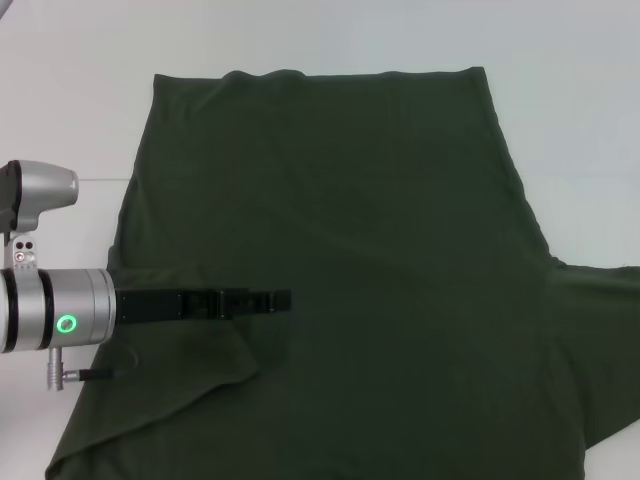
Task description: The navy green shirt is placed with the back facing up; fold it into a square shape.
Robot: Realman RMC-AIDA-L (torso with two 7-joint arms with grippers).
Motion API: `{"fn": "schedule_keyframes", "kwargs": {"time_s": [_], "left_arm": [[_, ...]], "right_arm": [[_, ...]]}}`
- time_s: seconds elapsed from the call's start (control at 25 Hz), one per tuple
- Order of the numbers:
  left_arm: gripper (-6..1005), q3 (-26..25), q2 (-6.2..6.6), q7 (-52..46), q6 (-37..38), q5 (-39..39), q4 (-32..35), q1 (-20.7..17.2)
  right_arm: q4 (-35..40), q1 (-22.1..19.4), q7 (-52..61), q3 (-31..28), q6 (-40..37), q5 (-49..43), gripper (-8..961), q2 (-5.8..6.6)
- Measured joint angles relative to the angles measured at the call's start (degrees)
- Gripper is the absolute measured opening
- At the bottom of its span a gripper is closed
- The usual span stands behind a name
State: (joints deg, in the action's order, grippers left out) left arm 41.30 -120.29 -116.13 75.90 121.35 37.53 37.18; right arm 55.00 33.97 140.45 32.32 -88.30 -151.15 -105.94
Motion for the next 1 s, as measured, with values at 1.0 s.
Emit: {"fn": "schedule_keyframes", "kwargs": {"time_s": [1.0], "left_arm": [[884,0.55,-0.13,2.07,0.16,0.21,-0.05,-0.12]], "right_arm": [[-0.57,24.62,6.78,18.14,-7.23,-9.93,89,-8.39]]}}
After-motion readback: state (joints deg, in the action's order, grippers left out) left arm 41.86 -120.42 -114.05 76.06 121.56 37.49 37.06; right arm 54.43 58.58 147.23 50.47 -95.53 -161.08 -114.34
